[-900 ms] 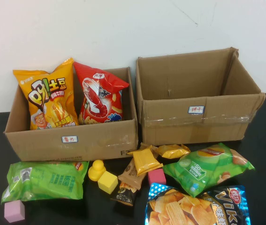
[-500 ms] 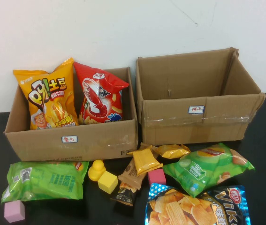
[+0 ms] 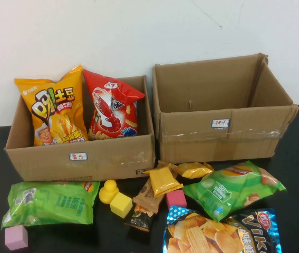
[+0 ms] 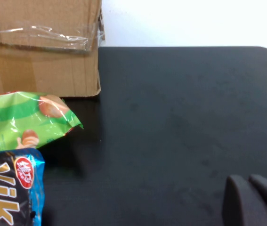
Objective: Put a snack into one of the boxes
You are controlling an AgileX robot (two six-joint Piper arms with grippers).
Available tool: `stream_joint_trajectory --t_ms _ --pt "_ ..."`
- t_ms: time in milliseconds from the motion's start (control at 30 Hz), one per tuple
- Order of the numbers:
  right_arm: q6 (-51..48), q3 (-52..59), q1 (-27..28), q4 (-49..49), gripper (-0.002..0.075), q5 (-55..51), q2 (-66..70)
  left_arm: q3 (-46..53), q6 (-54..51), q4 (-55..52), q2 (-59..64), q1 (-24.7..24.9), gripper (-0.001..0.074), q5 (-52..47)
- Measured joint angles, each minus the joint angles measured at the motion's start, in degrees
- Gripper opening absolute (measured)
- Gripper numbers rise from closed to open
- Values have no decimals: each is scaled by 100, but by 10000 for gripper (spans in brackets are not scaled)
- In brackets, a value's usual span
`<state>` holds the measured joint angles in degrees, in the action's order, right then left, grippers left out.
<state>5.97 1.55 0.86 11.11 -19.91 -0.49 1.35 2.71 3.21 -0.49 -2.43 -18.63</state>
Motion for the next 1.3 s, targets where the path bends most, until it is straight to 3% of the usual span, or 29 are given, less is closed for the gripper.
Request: stream_joint_trajectory --t_ms 767,1300 --pt "0 0 0 360 -1 -17 0 0 0 0 0 0 -3 0" --pt "29 0 0 -578 -1 5 0 0 0 0 0 0 -3 0"
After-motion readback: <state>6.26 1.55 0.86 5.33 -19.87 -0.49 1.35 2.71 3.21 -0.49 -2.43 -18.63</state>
